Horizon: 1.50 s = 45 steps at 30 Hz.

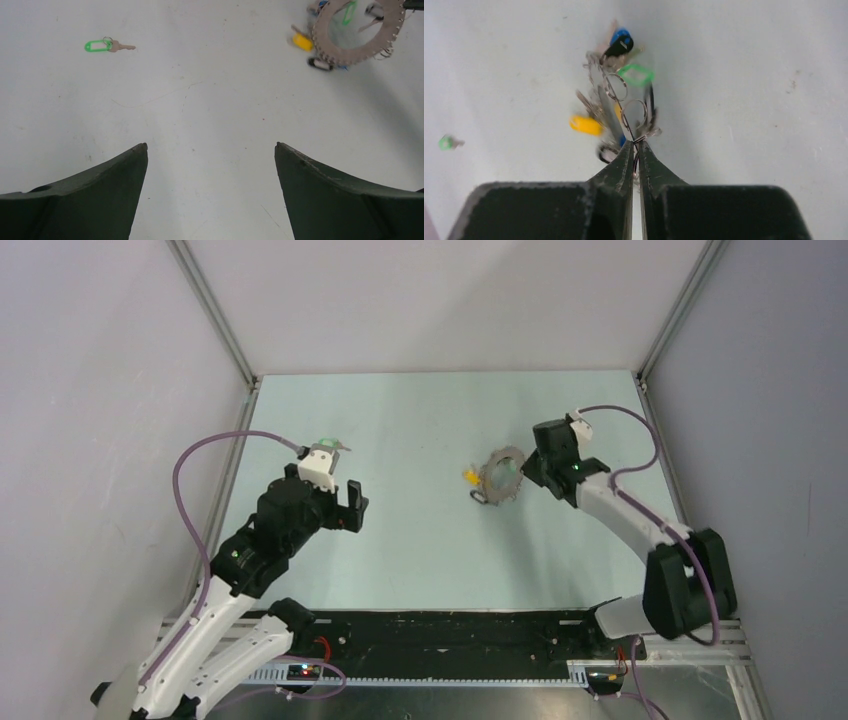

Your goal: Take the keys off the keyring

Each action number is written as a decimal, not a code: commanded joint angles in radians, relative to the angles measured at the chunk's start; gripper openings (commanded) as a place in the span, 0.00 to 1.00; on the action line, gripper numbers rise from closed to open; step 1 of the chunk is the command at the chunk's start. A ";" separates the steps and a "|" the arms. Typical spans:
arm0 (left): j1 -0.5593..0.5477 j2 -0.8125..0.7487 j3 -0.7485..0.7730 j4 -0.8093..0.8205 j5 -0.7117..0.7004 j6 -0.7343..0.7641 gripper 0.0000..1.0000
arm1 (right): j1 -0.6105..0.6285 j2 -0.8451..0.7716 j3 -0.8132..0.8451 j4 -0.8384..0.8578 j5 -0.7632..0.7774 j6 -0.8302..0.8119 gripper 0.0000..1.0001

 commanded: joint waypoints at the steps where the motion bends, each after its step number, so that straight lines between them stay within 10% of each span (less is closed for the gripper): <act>1: 0.007 -0.005 0.023 0.036 0.013 -0.061 1.00 | 0.006 -0.195 -0.126 0.253 -0.158 -0.208 0.00; 11: -0.115 0.111 -0.020 0.248 0.156 -0.228 1.00 | -0.010 -0.491 -0.225 0.354 -0.560 -0.483 0.00; 18: -0.209 0.218 -0.124 0.678 0.215 -0.248 1.00 | -0.029 -0.616 -0.223 0.345 -0.701 -0.544 0.00; 25: -0.297 0.343 -0.223 1.105 0.133 -0.077 1.00 | -0.040 -0.637 -0.205 0.381 -0.749 -0.497 0.00; 45: -0.308 0.746 -0.281 1.653 0.409 0.212 0.95 | -0.040 -0.504 -0.088 0.468 -0.837 -0.445 0.00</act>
